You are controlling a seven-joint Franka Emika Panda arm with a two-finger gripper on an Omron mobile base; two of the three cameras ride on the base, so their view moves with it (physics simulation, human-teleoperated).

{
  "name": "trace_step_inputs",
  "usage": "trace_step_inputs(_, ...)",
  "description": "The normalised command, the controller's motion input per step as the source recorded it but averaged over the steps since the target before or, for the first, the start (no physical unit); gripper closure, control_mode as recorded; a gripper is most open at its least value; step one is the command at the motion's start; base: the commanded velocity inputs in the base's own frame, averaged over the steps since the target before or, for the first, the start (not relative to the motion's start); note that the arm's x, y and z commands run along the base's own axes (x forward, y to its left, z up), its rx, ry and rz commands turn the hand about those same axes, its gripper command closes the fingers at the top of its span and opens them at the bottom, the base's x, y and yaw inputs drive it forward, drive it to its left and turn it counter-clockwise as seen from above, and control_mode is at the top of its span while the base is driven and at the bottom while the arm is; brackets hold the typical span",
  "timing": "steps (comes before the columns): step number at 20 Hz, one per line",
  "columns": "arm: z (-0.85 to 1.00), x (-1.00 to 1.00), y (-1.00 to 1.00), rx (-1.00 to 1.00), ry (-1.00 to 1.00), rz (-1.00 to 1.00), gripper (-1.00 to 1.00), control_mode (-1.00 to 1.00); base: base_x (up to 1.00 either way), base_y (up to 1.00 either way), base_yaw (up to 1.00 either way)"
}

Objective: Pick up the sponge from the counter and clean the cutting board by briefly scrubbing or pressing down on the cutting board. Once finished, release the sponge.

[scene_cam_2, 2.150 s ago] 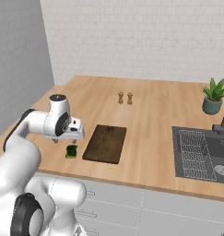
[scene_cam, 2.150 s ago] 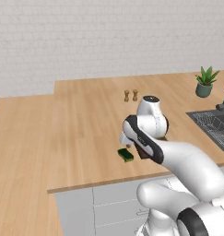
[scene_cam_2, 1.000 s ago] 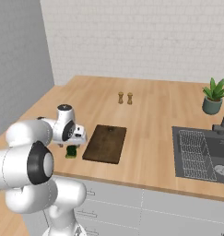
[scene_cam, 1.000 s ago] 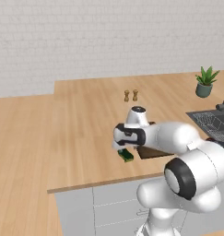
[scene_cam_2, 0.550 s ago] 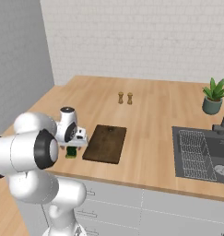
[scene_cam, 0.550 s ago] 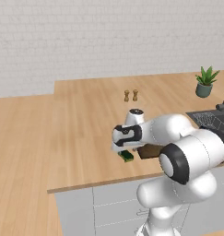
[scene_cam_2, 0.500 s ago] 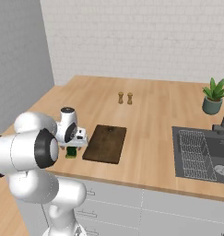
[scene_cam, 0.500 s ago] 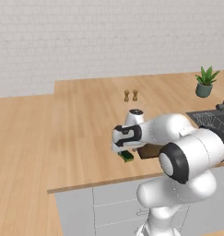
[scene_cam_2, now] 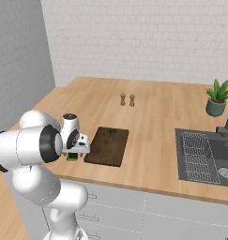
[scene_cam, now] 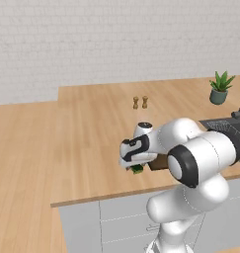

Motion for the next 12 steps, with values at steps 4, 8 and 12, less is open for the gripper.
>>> trace_step_inputs(4,-0.31,0.00,0.00,0.00,0.00,0.00,1.00,-1.00,0.00,0.00,0.00)
trace_step_inputs(8,-0.06,0.00,0.01,0.00,-0.02,0.00,1.00,-1.00,0.00,0.00,0.00)
trace_step_inputs(12,0.17,-0.02,0.02,0.00,-0.04,0.00,1.00,-1.00,0.00,0.00,0.00)
